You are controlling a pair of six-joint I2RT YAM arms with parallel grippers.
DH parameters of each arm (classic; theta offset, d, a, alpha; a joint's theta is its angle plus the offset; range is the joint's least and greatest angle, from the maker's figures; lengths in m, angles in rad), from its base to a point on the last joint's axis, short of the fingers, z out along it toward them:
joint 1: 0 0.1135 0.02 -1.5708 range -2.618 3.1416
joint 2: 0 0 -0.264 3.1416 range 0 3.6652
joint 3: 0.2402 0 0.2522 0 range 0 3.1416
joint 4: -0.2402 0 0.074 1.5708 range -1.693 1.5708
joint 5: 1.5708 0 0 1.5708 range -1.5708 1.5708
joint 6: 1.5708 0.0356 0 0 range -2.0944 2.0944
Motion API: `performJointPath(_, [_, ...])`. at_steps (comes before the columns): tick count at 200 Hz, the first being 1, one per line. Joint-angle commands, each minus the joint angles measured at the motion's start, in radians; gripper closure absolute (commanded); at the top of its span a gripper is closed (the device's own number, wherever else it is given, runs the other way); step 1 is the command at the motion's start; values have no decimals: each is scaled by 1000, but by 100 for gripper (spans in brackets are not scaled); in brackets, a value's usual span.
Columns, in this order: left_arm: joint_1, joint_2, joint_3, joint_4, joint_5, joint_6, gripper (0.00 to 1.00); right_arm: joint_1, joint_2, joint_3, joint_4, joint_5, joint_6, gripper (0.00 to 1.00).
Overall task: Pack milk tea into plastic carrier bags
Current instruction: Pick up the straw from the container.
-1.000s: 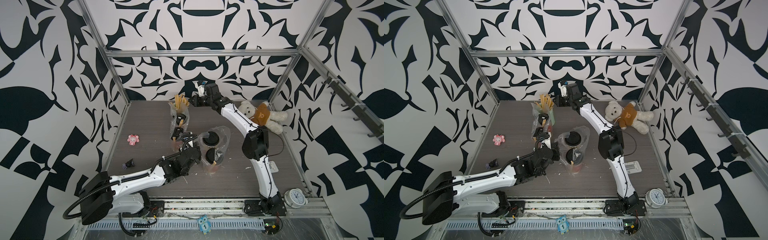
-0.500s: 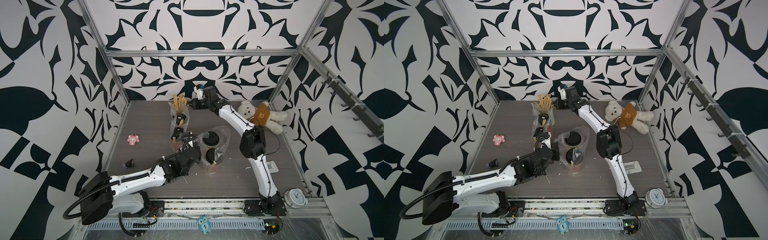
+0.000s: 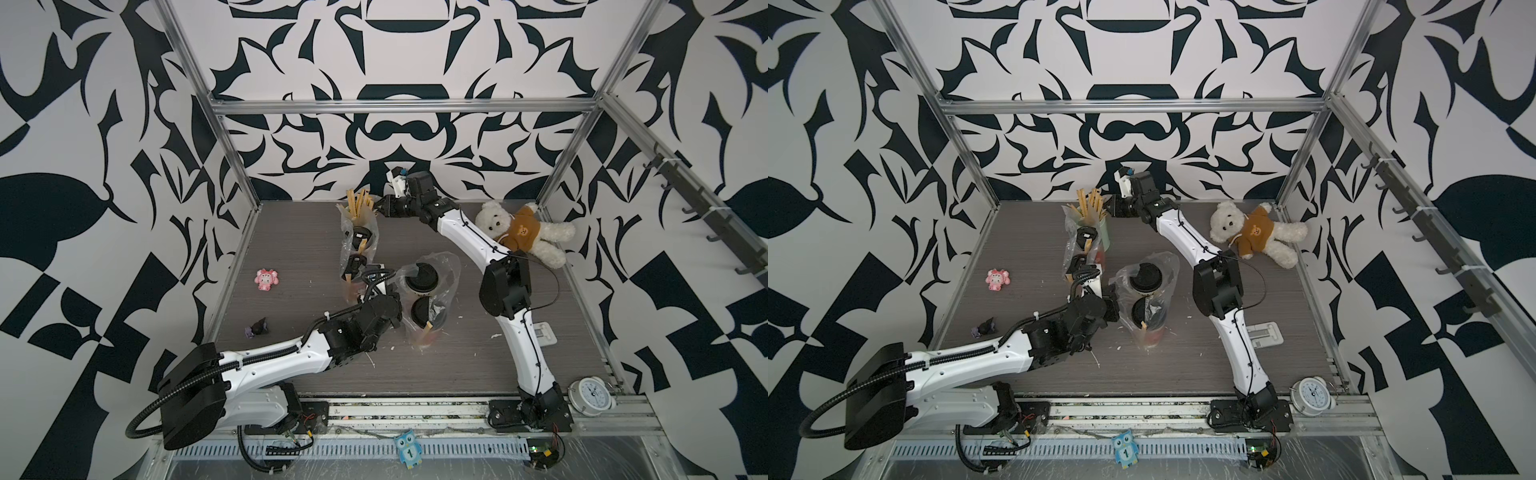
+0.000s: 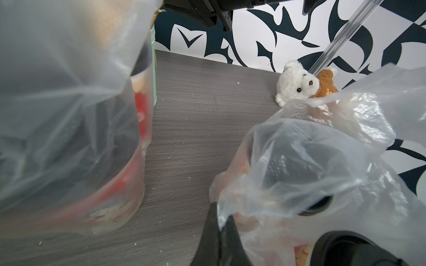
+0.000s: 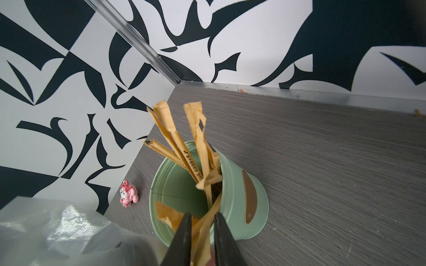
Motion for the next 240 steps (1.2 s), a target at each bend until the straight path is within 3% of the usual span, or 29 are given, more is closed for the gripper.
performJointPath(1, [-4, 11, 41, -8, -16, 4, 100, 12, -26, 33, 42, -23, 11, 78])
performJointPath(128, [-4, 12, 48, -21, -22, 5, 100, 11, 36, 107, 4, -4, 11, 79])
performJointPath(240, [-3, 19, 53, -19, -18, 8, 100, 12, -30, 97, -5, 29, -34, 99])
